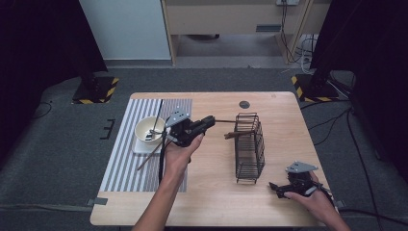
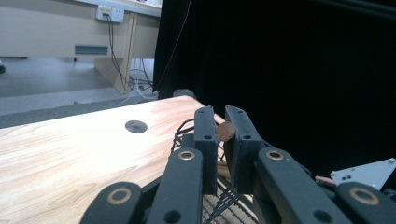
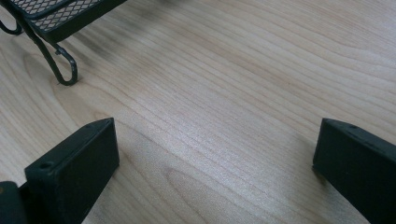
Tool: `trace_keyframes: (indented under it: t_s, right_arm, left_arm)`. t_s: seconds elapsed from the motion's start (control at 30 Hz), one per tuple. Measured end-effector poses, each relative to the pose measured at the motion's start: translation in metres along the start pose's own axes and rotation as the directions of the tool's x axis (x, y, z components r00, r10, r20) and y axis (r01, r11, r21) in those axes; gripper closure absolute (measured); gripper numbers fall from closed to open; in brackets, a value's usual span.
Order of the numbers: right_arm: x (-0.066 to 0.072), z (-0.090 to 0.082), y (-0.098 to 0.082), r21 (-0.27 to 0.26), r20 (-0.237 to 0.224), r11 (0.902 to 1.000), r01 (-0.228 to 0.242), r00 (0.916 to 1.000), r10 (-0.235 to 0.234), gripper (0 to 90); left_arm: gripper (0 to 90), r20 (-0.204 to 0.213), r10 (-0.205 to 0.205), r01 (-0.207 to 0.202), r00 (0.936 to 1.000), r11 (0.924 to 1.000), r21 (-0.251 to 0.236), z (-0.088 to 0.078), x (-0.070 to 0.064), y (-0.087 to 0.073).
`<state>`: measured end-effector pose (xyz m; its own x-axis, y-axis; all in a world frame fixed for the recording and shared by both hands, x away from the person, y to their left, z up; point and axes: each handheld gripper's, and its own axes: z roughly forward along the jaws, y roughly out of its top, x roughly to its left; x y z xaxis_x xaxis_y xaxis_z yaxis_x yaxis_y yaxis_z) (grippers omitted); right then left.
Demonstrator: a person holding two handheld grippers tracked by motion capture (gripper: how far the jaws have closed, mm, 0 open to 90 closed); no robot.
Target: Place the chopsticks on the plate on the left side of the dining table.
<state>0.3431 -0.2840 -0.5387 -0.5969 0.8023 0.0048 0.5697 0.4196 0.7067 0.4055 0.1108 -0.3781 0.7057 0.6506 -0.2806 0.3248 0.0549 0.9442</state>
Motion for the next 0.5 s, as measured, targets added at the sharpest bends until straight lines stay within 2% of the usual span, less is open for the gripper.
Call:
trace_keyframes:
  t_s: [0.2,0.3,0.43,0.47,0.5]
  right_arm:
    - [0.0000,0.0000,0.0000,0.000,0.000,1.0000,0.000,1.0000,0.000,0.2]
    - [0.0001,0.0000,0.0000,0.001,0.000,1.0000,-0.001,1.0000,0.001,0.2]
    - [0.0003,-0.0001,-0.0001,0.001,0.001,1.0000,-0.003,1.0000,0.003,0.2]
    - [0.0002,-0.0001,0.0000,0.000,0.002,1.0000,-0.001,1.0000,0.001,0.2]
    - [0.0002,-0.0001,0.0000,0.000,0.002,1.0000,-0.001,1.0000,0.001,0.2]
  left_arm:
    - [83.2,0.027,-0.029,0.030,0.9992,0.9986,-0.044,-0.0041,0.0018,0.0020]
    - [83.2,0.052,-0.056,0.060,0.9971,0.9956,-0.073,-0.0058,0.0030,0.0025]
    - [83.2,0.060,-0.054,0.059,0.9967,0.9949,-0.081,-0.0063,0.0026,0.0027]
    - [83.2,0.068,-0.069,0.076,0.9953,0.9920,-0.101,-0.0065,0.0027,0.0029]
    - [83.2,0.068,-0.069,0.076,0.9953,0.9920,-0.101,-0.0065,0.0027,0.0029]
